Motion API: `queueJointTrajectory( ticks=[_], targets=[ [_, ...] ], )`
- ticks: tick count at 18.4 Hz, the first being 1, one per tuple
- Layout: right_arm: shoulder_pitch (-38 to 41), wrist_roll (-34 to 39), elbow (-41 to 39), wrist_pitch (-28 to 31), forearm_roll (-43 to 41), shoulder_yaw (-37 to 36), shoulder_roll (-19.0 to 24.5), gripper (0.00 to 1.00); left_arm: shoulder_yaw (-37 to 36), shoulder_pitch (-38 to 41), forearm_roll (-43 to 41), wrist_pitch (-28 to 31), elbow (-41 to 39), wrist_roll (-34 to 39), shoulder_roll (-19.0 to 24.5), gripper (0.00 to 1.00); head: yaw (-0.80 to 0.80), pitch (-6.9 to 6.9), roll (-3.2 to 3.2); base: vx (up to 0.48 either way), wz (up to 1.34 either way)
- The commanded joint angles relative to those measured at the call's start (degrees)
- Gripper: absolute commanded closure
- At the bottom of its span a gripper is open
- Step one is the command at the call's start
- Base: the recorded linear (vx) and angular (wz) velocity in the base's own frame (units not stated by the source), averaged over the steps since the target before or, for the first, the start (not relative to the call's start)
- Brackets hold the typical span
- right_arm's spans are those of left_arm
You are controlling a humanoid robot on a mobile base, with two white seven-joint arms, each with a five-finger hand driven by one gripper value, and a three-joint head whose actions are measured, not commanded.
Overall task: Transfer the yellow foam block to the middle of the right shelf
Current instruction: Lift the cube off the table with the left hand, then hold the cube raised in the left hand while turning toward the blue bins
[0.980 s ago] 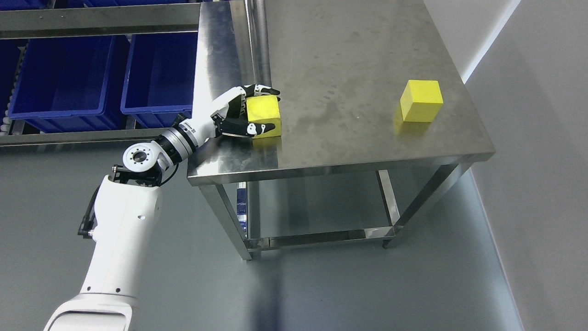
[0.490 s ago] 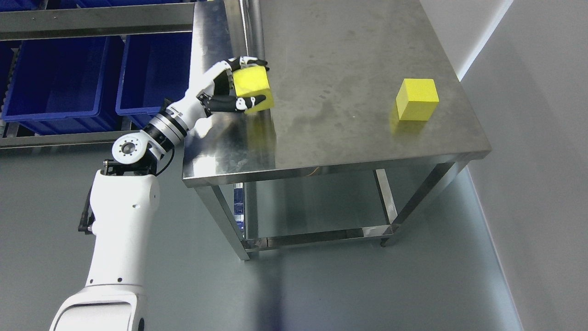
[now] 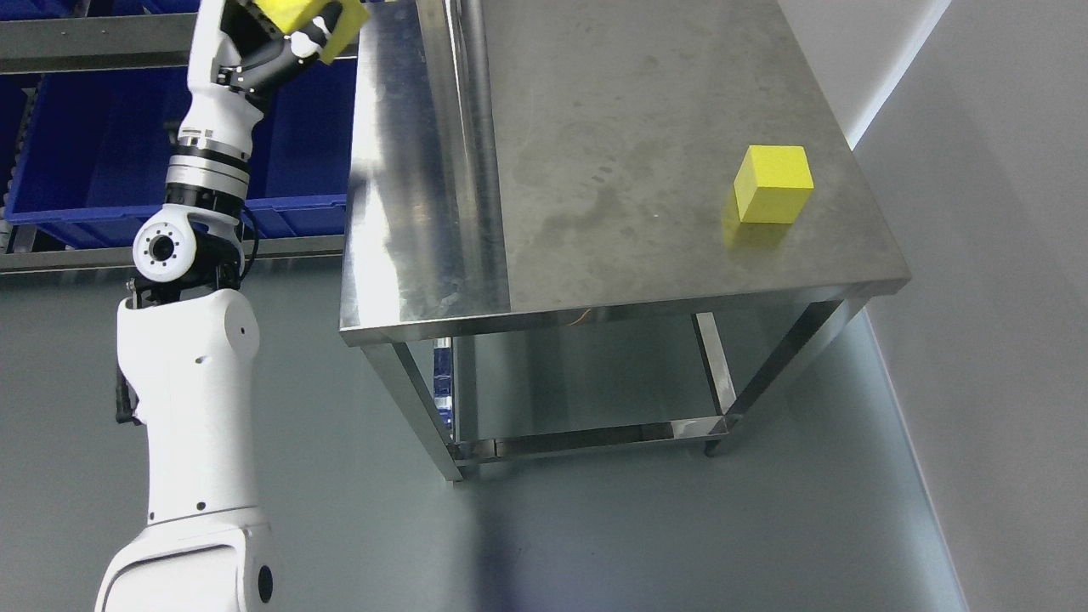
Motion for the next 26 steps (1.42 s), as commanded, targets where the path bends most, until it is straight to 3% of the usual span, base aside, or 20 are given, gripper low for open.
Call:
queueJointTrajectory(
  ticks=[1,7,17,26],
  targets=[
    [-0.1,0.0,-1.0,0.0,0.0,0.0,-1.0,0.0,8.1,5.1,0.9,-2.6,-7.1,1.7,0.1,0.57,0.0,0.0,0.0,0.0,0.0],
    [-0.1,0.0,-1.0,0.0,0.0,0.0,-1.0,0.0,9.3,10.9,0.9,-3.4,-7.9,1.3,0.1,0.57,0.0,0.0,0.0,0.0,0.0],
    [-0.1,0.0,-1.0,0.0,0.0,0.0,-1.0,0.0,9.0,10.8,1.0,-2.7,-7.9,1.2,0.1,0.56,0.0,0.0,0.0,-0.002,0.17],
    [-0.1,0.0,-1.0,0.0,0.0,0.0,-1.0,0.0,9.1,10.2,1.0,-1.9,-7.8,0.5,0.1,0.54,0.0,0.0,0.0,0.022,0.71]
  ],
)
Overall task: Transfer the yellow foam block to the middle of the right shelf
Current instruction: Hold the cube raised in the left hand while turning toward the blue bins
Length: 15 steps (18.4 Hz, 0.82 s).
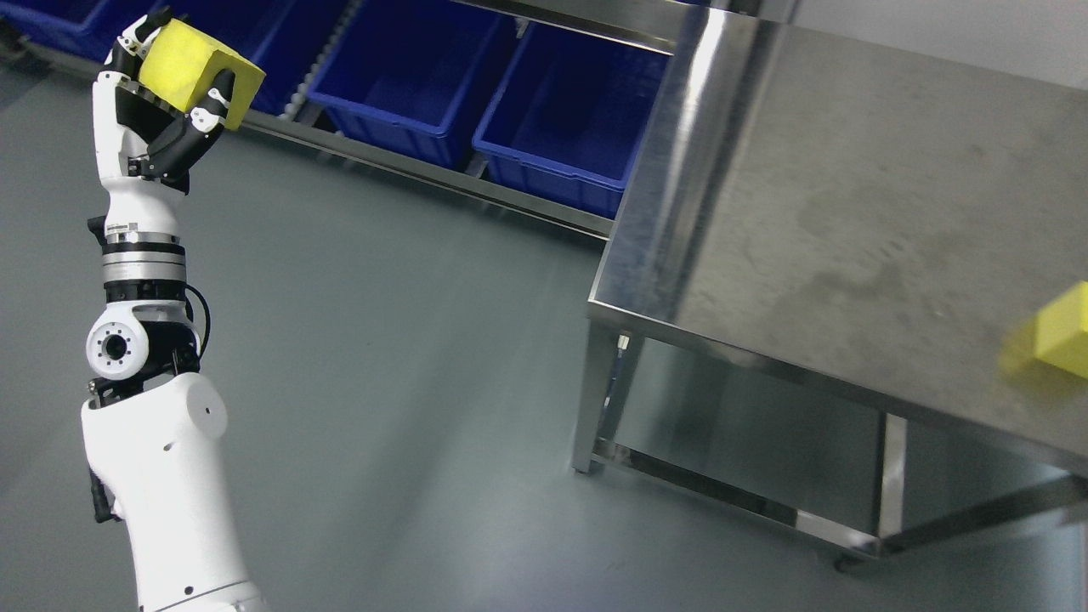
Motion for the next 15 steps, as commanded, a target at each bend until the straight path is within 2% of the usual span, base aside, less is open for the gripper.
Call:
queueJointTrajectory(
  ticks=[1,15],
  targets=[
    [-0.1,0.0,-1.0,0.0,0.0,0.0,-1.0,0.0,0.7,-0.2,0.0,0.5,-0.6,-0.1,0.9,0.54,0.0,0.0,0.0,0.016,0.9],
    [-0.1,0.0,-1.0,0.0,0.0,0.0,-1.0,0.0,0.7,-0.5,0.1,1.0,-0.3,-0.1,0.9,0.53,0.0,0.0,0.0,0.032,0.93]
  ],
)
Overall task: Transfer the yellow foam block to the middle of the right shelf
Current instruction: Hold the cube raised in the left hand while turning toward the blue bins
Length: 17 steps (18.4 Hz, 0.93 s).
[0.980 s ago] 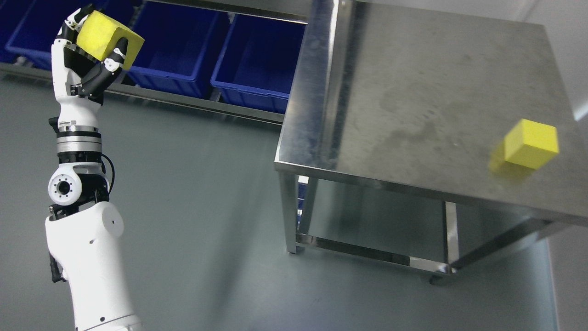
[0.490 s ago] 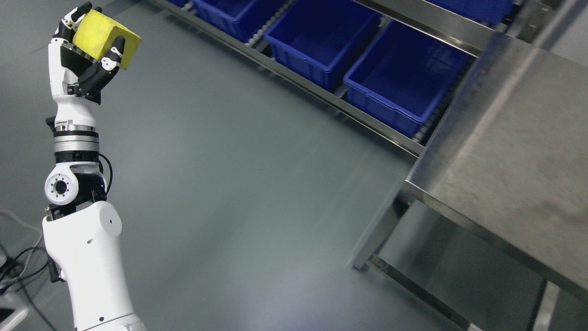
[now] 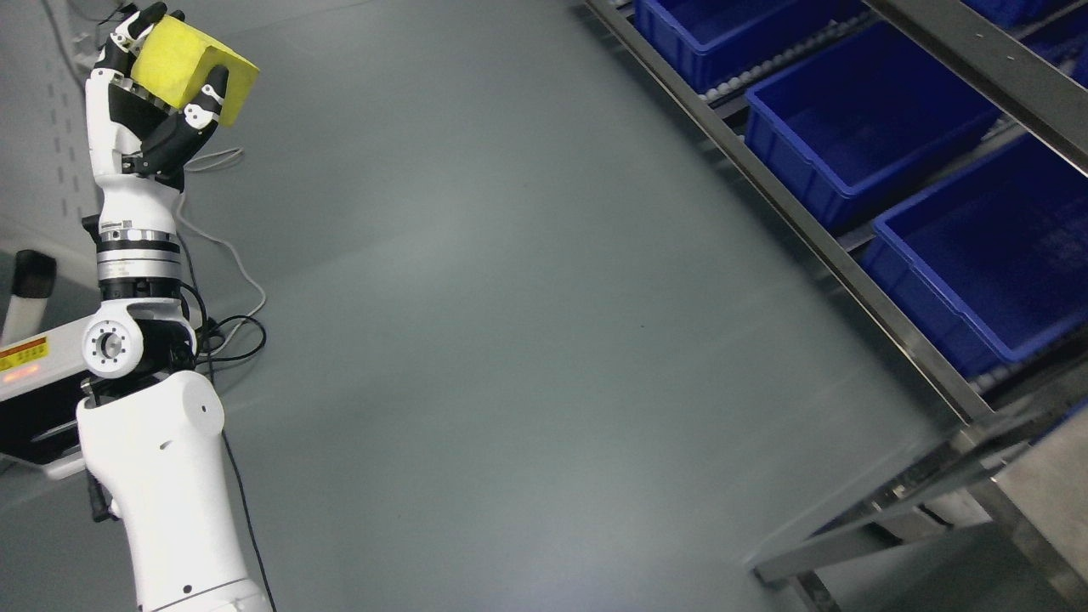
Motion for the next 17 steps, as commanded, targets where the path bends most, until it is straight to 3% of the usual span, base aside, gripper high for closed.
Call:
queueJointTrajectory(
  ticks=[1,10,12,15,17],
  targets=[
    [-0.1,0.0,-1.0,0.0,0.0,0.0,-1.0,0.0,0.1,-0.2,0.0,0.1,0.1,0.0,1.0,0.53,0.0,0.0,0.0,0.063,0.68],
    [-0.1,0.0,-1.0,0.0,0.0,0.0,-1.0,0.0,1.8,-0.2,0.0,2.8,-0.2,-2.2,1.0,0.53,0.0,0.0,0.0,0.113,0.3],
    [-0.1,0.0,-1.0,0.0,0.0,0.0,-1.0,0.0,3.2,-0.5,0.0,5.6,-0.1,-2.1,1.0,0.53,0.0,0.0,0.0,0.144,0.07],
    [-0.1,0.0,-1.0,0.0,0.0,0.0,-1.0,0.0,0.2,-0.4,0.0,7.6,0.1,-3.8,1.0,0.53,0.0,0.0,0.0,0.243,-0.03],
    [-0.1,0.0,-1.0,0.0,0.0,0.0,-1.0,0.0,-5.8,0.2,0.0,7.7,-0.3,-9.1,1.0,0.53,0.0,0.0,0.0,0.287,-0.11]
  ],
)
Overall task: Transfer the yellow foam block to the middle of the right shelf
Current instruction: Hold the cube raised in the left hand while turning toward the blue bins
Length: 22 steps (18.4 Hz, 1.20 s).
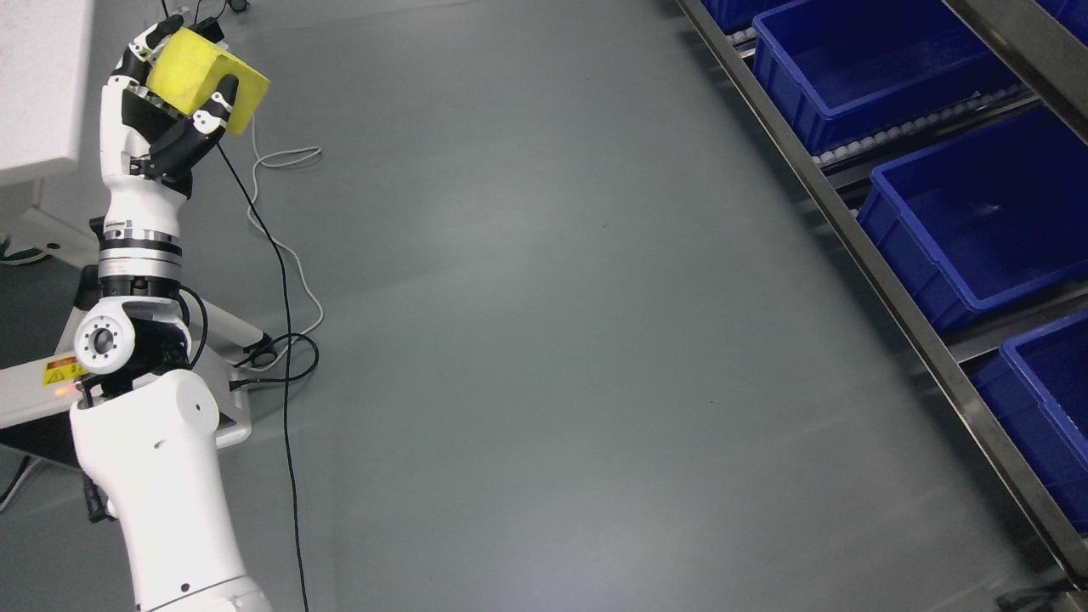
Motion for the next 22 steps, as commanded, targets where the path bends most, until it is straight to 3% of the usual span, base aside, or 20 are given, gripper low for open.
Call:
queueJointTrajectory(
  ticks=[1,5,22],
  targets=[
    [-0.1,0.0,-1.0,0.0,0.0,0.0,-1.0,0.0,-8.0,0.6,0.0,0.9,-0.5,-6.6,1.0,0.53,0.0,0.0,0.0,0.335,-0.18],
    [-0.1,0.0,-1.0,0.0,0.0,0.0,-1.0,0.0,-11.7,1.0,0.0,0.8,-2.4,-7.0,1.0,0.53,0.0,0.0,0.0,0.356,-0.22],
    [-0.2,0.0,-1.0,0.0,0.0,0.0,-1.0,0.0,-7.7,4.5,0.0,0.4,-3.5,-7.6,1.0,0.52,0.0,0.0,0.0,0.475,-0.29]
  ],
)
